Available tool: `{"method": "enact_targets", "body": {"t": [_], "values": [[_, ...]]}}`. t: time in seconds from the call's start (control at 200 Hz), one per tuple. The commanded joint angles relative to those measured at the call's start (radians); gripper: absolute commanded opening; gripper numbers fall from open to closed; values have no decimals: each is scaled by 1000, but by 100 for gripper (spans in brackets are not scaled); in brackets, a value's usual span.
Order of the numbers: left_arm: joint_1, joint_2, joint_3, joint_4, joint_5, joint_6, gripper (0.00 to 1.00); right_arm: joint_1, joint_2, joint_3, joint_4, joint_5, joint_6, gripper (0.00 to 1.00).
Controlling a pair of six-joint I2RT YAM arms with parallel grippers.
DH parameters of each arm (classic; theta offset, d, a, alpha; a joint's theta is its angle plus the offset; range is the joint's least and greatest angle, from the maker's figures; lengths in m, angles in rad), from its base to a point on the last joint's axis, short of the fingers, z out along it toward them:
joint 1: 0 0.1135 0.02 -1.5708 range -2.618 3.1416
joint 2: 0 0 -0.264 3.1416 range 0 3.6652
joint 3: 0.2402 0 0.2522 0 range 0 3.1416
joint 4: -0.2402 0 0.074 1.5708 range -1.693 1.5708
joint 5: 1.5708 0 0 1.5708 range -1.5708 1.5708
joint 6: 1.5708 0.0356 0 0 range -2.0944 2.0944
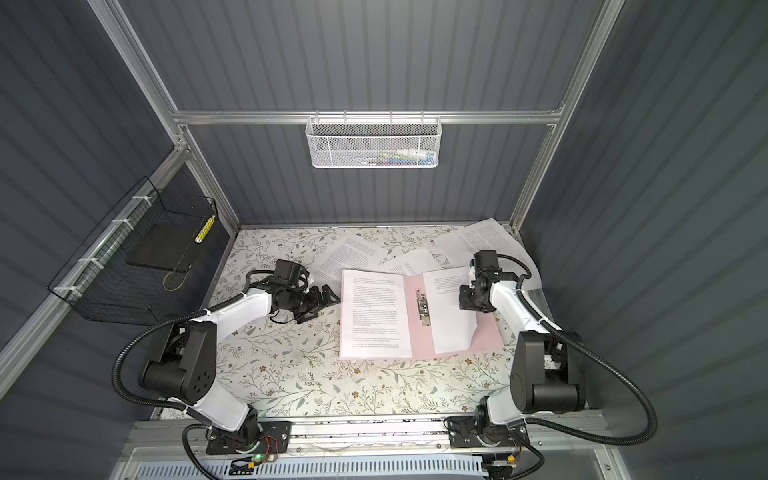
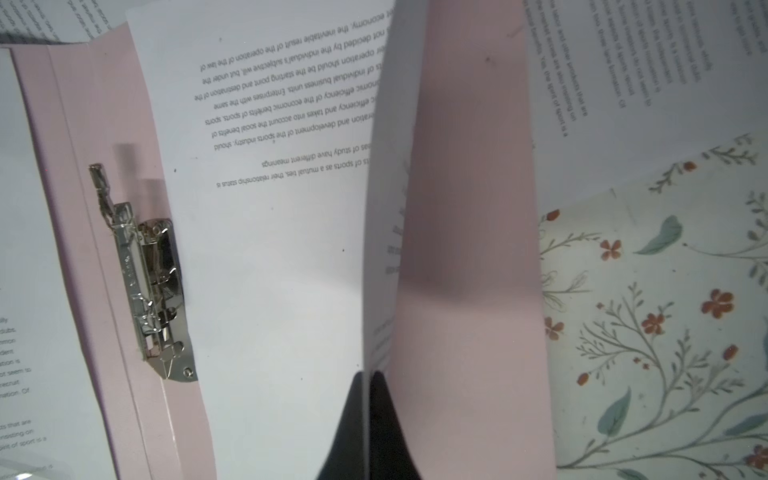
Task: Put the files into the folder
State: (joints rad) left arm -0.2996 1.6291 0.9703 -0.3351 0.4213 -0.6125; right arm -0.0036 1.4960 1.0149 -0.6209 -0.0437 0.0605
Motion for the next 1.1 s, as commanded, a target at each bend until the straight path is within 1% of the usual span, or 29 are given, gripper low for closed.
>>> {"method": "enact_targets", "body": {"t": [0.0, 0.205, 0.31, 0.335, 0.375, 0.555, 0.71, 0.83, 0.936, 0.976, 1.041, 1.096], "values": [[-4, 12, -7, 3, 22, 6, 100, 4, -1, -3, -1, -94, 9, 0], [-4, 13, -7, 1, 20, 7, 100, -25, -58, 1, -16, -206, 61, 0], [-4, 18, -8, 1, 22, 7, 100, -43, -89, -18, -1, -283, 85, 0], [-4, 21, -7, 3, 24, 7, 100, -47, -91, -24, 4, -325, 91, 0], [-4, 25, -11, 10, 34, 2, 100, -53, -90, -32, 11, -337, 95, 0], [-29, 46, -31, 114, 155, -45, 98, -76, -64, -54, 17, -355, 93, 0], [-52, 74, -53, 249, 261, -116, 91, -95, -59, -70, 34, -367, 97, 0], [-55, 82, -68, 331, 305, -166, 86, -105, -58, -73, 40, -383, 98, 0], [-58, 80, -67, 317, 291, -163, 85, -115, -63, -78, 41, -381, 96, 0], [-57, 74, -63, 276, 249, -149, 84, -119, -66, -79, 43, -382, 98, 0], [-58, 47, -56, 201, 162, -116, 86, -126, -69, -83, 44, -376, 100, 0], [-58, 33, -61, 191, 142, -110, 87, -134, -70, -86, 46, -372, 102, 0]]}}
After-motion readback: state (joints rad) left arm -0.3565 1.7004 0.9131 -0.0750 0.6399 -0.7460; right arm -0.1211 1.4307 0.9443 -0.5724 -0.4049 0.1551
